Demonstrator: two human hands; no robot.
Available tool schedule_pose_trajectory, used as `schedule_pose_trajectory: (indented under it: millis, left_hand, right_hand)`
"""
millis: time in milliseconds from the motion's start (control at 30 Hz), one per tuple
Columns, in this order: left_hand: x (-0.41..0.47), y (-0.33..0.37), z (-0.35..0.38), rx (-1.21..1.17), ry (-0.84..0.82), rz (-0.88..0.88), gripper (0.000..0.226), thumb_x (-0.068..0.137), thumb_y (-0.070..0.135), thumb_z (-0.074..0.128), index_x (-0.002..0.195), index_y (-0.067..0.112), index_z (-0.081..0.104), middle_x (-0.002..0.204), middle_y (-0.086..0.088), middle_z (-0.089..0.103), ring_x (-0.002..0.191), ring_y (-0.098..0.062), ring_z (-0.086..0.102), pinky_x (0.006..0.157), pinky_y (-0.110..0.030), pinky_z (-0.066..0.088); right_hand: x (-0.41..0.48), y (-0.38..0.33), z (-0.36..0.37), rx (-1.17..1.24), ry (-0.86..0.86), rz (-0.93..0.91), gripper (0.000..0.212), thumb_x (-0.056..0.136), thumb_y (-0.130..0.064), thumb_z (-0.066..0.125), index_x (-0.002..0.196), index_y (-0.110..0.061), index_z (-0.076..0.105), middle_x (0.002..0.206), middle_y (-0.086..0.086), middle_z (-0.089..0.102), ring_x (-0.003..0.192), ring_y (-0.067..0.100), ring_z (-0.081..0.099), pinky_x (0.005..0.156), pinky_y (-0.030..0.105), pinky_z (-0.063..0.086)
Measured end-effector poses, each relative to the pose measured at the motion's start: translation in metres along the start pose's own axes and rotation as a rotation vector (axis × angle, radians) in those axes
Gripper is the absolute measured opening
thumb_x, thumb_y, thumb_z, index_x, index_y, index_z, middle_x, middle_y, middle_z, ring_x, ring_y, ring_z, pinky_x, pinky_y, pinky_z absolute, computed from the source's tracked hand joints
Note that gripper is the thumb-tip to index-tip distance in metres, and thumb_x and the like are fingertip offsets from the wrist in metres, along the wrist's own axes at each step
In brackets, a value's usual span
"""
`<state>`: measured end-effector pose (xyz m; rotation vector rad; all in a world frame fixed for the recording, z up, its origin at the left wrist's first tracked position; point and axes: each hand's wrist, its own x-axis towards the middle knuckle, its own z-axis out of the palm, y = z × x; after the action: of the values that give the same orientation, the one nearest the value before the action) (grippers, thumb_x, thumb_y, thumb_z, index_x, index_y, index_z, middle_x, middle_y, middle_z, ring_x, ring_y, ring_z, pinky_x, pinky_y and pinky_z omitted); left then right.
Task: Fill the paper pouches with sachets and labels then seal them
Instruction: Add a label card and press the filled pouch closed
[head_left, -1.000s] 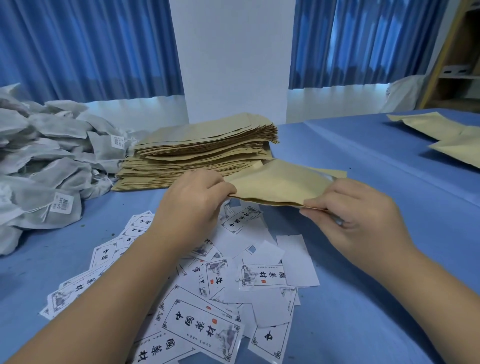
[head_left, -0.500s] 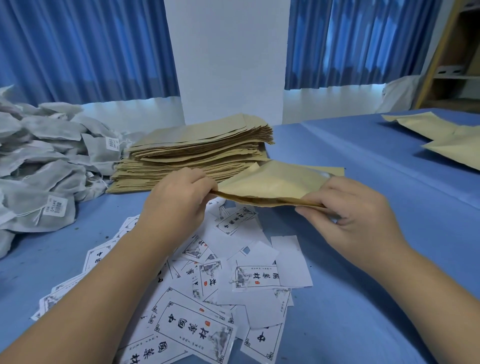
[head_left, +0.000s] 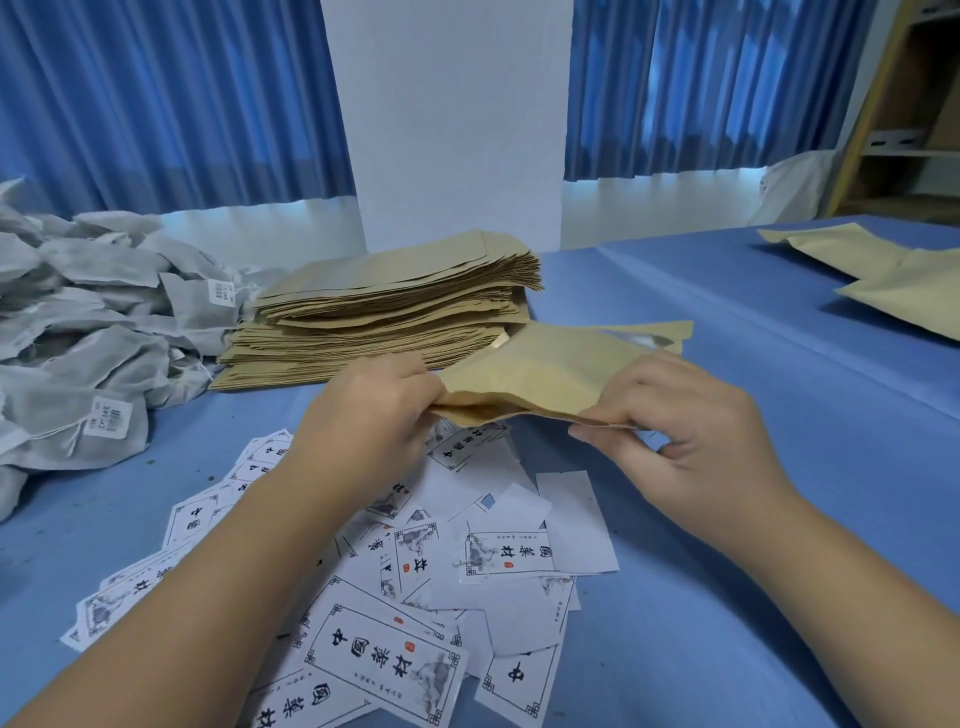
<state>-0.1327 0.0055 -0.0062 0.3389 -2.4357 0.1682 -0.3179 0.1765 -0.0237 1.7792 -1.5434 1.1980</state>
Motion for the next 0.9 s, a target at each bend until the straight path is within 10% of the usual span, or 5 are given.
schedule_pose_trajectory:
  millis: [733,900]
  left_hand:
    - [0.008,0.032,0.006,-0.058,0.005,0.056,0.02,0.076,0.008,0.078,0.066,0.008,0.061,0.064,-0.002,0.052,0.056,-0.027,0.051,0.056,-0.025,0.027]
    - [0.007,0.036,0.003,-0.105,-0.037,0.046,0.02,0.085,0.026,0.051,0.08,0.011,0.064,0.08,-0.002,0.059,0.069,-0.026,0.056,0.058,-0.027,0.036]
  right_hand:
    - [0.001,-0.007,0.006,-0.026,-0.075,-0.034,0.012,0.081,-0.011,0.069,0.07,-0.006,0.068,0.065,0.001,0.06,0.064,0.025,0.056,0.06,0.037,0.045]
    - [0.003,-0.008,0.008,-0.017,-0.072,-0.089,0.008,0.08,-0.008,0.07,0.073,-0.005,0.069,0.069,0.003,0.061,0.066,0.028,0.055,0.062,0.039,0.046]
